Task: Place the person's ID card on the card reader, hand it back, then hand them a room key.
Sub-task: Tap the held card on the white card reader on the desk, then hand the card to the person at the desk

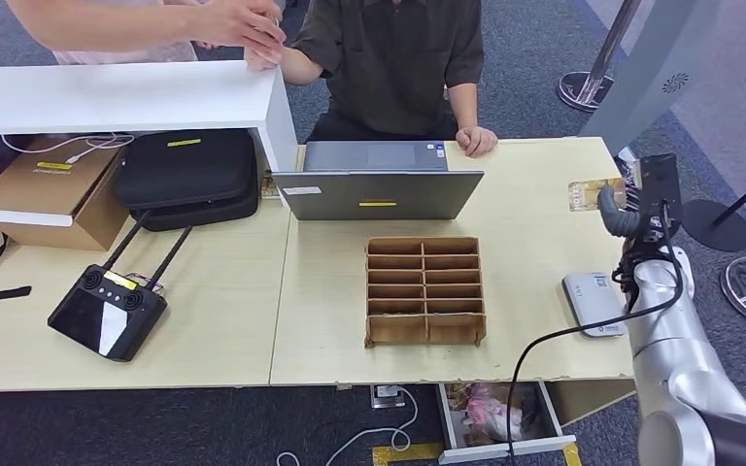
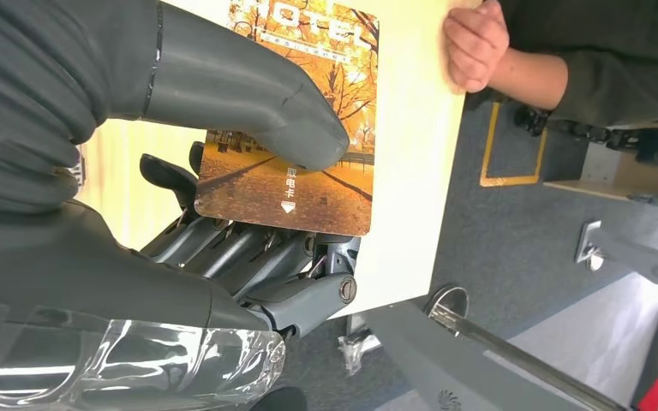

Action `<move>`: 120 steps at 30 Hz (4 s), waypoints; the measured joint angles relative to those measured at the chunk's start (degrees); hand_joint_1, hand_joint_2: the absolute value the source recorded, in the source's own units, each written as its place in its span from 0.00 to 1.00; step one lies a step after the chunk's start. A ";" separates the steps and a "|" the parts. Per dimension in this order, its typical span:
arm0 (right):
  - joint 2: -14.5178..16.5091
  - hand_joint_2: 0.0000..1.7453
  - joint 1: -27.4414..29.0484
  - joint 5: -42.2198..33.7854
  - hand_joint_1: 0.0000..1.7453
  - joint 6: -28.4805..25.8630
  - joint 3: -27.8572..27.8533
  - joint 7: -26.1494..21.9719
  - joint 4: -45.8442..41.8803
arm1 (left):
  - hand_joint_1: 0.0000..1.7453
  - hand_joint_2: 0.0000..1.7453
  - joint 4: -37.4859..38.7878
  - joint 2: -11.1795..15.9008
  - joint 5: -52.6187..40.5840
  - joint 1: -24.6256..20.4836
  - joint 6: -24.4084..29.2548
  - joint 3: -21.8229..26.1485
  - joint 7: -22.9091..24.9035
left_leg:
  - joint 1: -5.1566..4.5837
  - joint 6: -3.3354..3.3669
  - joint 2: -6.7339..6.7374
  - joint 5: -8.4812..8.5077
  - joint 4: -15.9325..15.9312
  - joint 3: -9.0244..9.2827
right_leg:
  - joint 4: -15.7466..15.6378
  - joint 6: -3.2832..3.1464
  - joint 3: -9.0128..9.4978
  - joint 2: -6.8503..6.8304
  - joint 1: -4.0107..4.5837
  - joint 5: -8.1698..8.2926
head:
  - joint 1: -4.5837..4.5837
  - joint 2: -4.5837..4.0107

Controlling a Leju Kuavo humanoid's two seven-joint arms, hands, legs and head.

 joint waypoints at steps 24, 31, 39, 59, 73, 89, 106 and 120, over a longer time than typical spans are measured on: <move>-4.89 1.00 4.57 0.75 1.00 0.01 -2.19 -0.22 -1.36 | 0.00 0.00 0.01 -1.14 0.73 -0.18 0.52 0.40 0.82 | 0.00 0.05 -0.02 -0.03 0.01 -0.01 | -0.01 0.03 0.02 -0.03 0.00 -0.02 | 0.00 0.00; -5.79 1.00 8.18 0.73 1.00 0.97 -3.50 -0.27 -4.16 | 0.00 0.00 0.03 -1.14 0.84 -0.18 0.76 0.50 0.25 | -0.02 0.14 -0.03 -0.10 0.01 -0.03 | -0.03 0.06 0.02 -0.06 -0.01 -0.04 | -0.01 0.00; -5.56 1.00 18.04 -1.43 1.00 2.07 -7.16 1.15 -11.77 | 0.00 0.00 0.03 -1.16 0.76 -0.18 0.80 0.73 0.24 | -0.01 0.17 -0.16 -0.15 0.00 -0.06 | -0.03 0.17 0.07 -0.17 -0.01 -0.16 | 0.00 0.00; -0.11 1.00 30.56 -2.90 1.00 2.80 -14.68 1.88 -19.12 | 0.00 0.00 0.30 -1.17 -0.41 -0.51 0.62 0.73 0.10 | -0.01 0.21 -0.04 -0.22 -0.01 -0.01 | -0.03 0.19 0.08 -0.11 -0.01 -0.20 | 0.00 0.00; 1.11 1.00 29.70 -2.88 1.00 2.84 -14.67 1.63 -17.10 | 0.00 0.00 0.32 -1.16 -0.44 -0.53 0.62 0.73 0.10 | -0.03 0.22 -0.05 -0.23 -0.01 -0.03 | -0.03 0.20 0.08 -0.11 -0.02 -0.20 | -0.01 0.00; 2.81 1.00 20.41 8.62 1.00 -3.47 -7.53 4.62 -7.20 | 0.00 0.00 0.32 0.12 -1.82 0.28 -2.00 0.64 0.10 | -0.01 0.18 0.08 -0.20 -0.02 0.07 | 0.00 0.18 0.12 0.05 0.00 -0.19 | 0.00 0.00; 2.87 1.00 16.98 15.00 1.00 -1.95 -2.69 4.74 -2.21 | 0.00 0.00 0.32 0.27 -1.38 0.46 -1.12 0.63 -0.75 | -0.01 0.18 0.14 -0.24 0.00 0.36 | -0.04 0.18 0.40 0.09 0.00 -0.17 | 0.01 0.00; 2.70 1.00 16.96 29.32 1.00 -10.25 1.30 7.85 -34.26 | 0.00 0.00 0.32 0.59 -1.40 0.52 -2.74 0.64 -0.88 | -0.05 0.18 0.09 -0.20 0.00 0.22 | 0.03 0.17 0.25 0.06 -0.05 -0.18 | 0.01 0.00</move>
